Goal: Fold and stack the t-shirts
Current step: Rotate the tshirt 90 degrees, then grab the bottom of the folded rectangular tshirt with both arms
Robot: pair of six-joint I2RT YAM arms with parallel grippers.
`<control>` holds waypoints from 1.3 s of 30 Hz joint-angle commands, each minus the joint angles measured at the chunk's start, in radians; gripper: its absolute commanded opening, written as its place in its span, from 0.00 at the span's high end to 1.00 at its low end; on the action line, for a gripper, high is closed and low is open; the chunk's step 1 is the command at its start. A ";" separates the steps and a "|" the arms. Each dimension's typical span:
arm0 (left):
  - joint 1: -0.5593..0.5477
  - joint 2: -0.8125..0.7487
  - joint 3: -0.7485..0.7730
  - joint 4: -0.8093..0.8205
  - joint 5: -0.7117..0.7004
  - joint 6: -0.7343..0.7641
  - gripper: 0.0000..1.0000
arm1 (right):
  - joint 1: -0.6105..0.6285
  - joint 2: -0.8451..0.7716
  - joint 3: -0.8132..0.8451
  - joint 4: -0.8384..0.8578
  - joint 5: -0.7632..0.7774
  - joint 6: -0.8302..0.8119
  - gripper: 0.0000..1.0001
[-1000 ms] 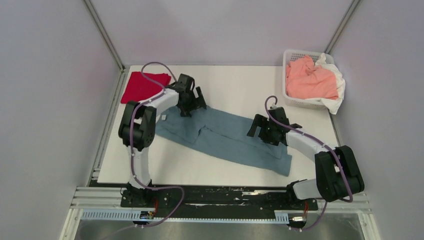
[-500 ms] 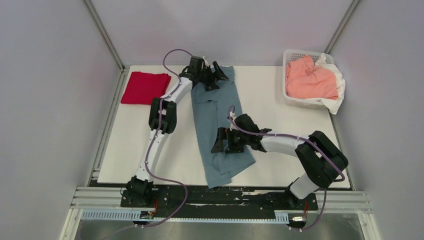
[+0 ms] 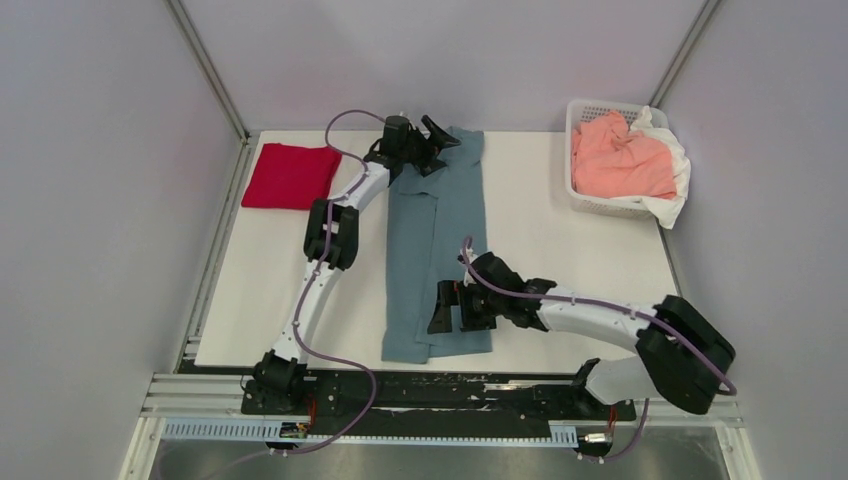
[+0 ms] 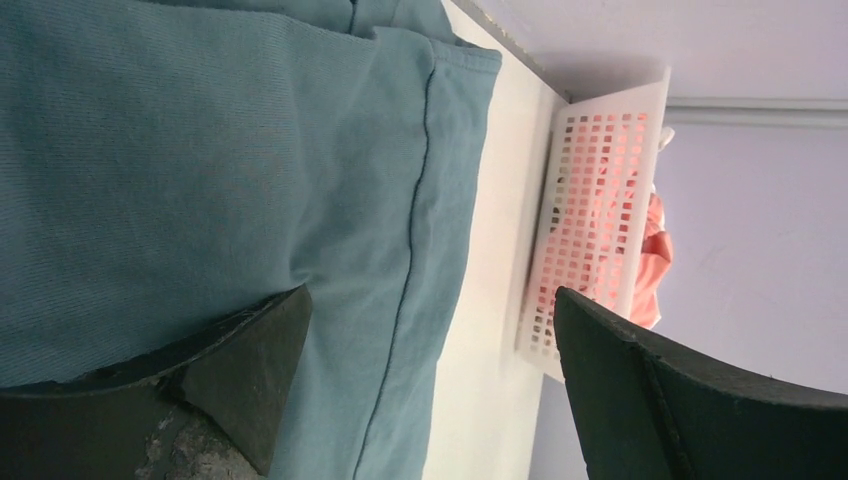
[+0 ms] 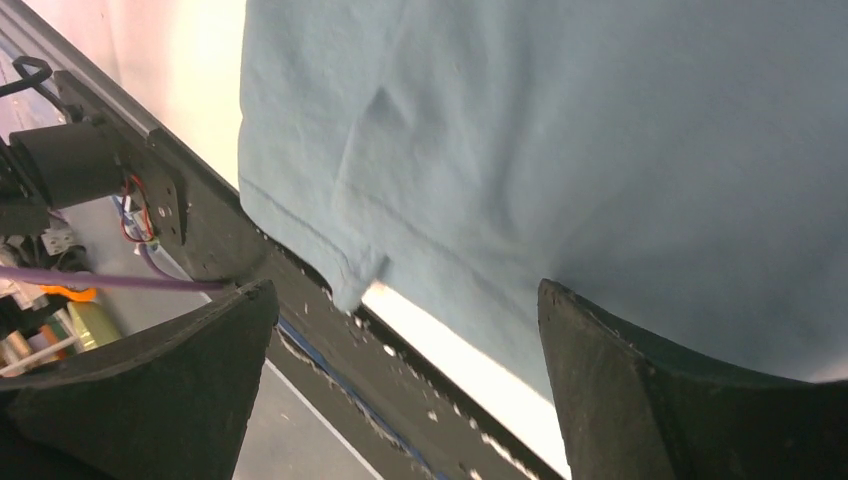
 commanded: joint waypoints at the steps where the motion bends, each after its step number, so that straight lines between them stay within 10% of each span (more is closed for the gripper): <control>1: 0.008 -0.121 0.015 -0.052 -0.088 0.090 0.00 | 0.001 -0.238 -0.008 -0.183 0.121 -0.052 0.00; 11: 0.008 -0.654 -0.225 -0.355 -0.051 0.382 0.00 | -0.022 -0.513 -0.043 -0.391 0.313 0.077 0.00; 22: -0.251 -1.667 -1.578 -0.259 -0.625 0.369 0.00 | -0.022 -0.283 -0.040 -0.412 0.282 0.111 0.19; 39: -0.568 -1.963 -2.095 -0.414 -0.502 0.079 0.07 | 0.063 -0.132 -0.029 -0.445 0.311 0.159 0.57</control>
